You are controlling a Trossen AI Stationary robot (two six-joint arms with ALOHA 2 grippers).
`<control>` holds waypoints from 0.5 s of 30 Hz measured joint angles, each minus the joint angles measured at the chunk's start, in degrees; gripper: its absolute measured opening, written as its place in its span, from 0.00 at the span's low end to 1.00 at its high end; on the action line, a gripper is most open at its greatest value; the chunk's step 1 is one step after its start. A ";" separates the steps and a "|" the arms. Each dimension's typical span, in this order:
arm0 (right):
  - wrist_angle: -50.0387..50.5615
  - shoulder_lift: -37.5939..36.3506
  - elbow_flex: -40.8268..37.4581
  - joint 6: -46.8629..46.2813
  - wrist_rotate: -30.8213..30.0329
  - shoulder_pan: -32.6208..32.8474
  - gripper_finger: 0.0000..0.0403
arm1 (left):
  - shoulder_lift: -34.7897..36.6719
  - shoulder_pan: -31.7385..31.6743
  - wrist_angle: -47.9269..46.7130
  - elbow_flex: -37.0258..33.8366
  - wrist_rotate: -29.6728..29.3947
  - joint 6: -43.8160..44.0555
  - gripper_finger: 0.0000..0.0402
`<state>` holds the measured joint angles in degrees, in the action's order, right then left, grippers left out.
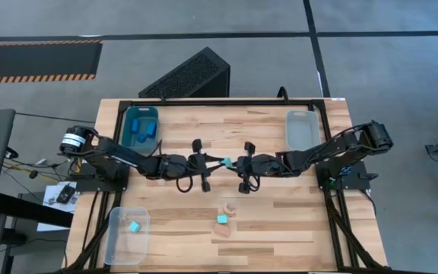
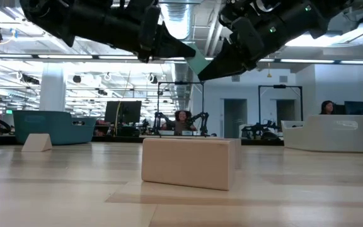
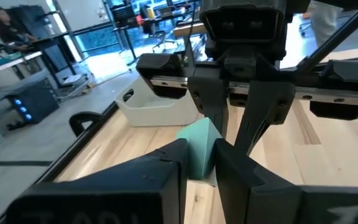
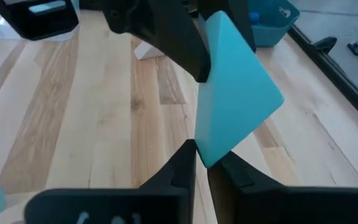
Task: Sort & place blocks by color
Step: Put the right light blue block into the transparent bin
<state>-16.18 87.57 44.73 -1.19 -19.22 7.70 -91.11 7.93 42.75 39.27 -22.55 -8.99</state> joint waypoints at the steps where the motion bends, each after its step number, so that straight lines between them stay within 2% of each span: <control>1: -0.29 0.00 0.06 0.30 -0.03 0.01 0.15 | 0.11 0.39 0.05 0.00 -0.94 -0.01 0.11; 5: -0.76 -0.12 0.23 0.40 -0.09 -0.83 0.17 | 2.03 2.60 -3.78 0.00 -5.72 0.11 0.11; 10: -1.49 -0.13 0.24 0.41 -0.23 -2.79 0.20 | 6.69 6.61 -15.49 -0.04 -14.83 4.14 0.10; 15: -3.99 -0.13 0.20 0.35 -0.59 -5.89 0.23 | 12.00 10.94 -28.08 -0.04 -17.24 13.19 0.10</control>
<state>-20.18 87.44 44.93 -0.84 -19.81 1.81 -79.11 18.87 14.67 39.22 -39.79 4.19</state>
